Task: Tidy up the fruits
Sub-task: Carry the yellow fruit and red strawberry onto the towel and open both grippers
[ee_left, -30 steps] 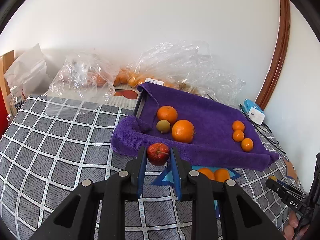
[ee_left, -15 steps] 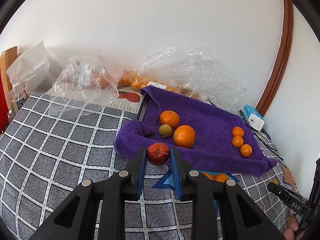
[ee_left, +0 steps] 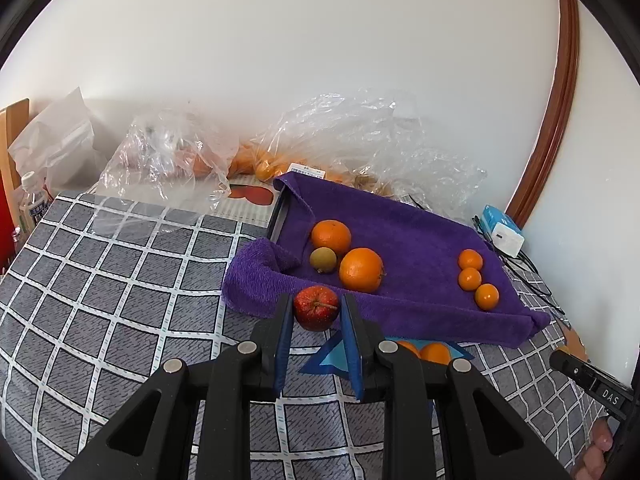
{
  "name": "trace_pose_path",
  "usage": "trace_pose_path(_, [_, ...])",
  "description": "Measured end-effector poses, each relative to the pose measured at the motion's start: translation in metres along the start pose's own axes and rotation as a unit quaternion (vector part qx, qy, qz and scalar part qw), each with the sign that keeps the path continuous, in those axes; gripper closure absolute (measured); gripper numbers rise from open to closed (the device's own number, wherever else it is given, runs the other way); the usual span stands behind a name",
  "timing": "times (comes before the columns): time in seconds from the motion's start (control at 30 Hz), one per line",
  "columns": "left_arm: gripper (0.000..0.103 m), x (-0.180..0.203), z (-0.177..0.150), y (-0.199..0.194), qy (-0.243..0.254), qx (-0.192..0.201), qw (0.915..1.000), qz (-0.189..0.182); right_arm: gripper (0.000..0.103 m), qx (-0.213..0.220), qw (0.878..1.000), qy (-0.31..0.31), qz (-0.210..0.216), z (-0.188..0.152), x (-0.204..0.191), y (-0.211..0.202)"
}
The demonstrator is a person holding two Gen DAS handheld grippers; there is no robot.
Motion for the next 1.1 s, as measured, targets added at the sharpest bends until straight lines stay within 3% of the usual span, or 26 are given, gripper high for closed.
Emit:
trace_pose_path(0.47, [0.08,-0.009,0.003,0.002,-0.015,-0.036,0.9993,0.003,0.075,0.007,1.0,-0.023,0.0,0.053,-0.021,0.006])
trace_pose_path(0.73, [0.08,-0.018,0.028,-0.007,-0.014,-0.039,0.9991,0.011,0.075,0.006,0.999,-0.041,-0.005,0.075,-0.028,0.027])
trace_pose_path(1.1, [0.08,-0.01,0.054,0.035,-0.007,-0.068,0.9975,0.016,0.075,-0.068,0.996,-0.049,-0.027,0.077,-0.017,0.077])
Point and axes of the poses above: each gripper's, at about its wrist camera, not at the fingertips, and y roughly the way its jaws point, x to its right, z to its top, the point moved 10 cm from there along y, roughly the way its jaws point, and after that the axes turned 13 degrees about -x, right-handed, at the moved point
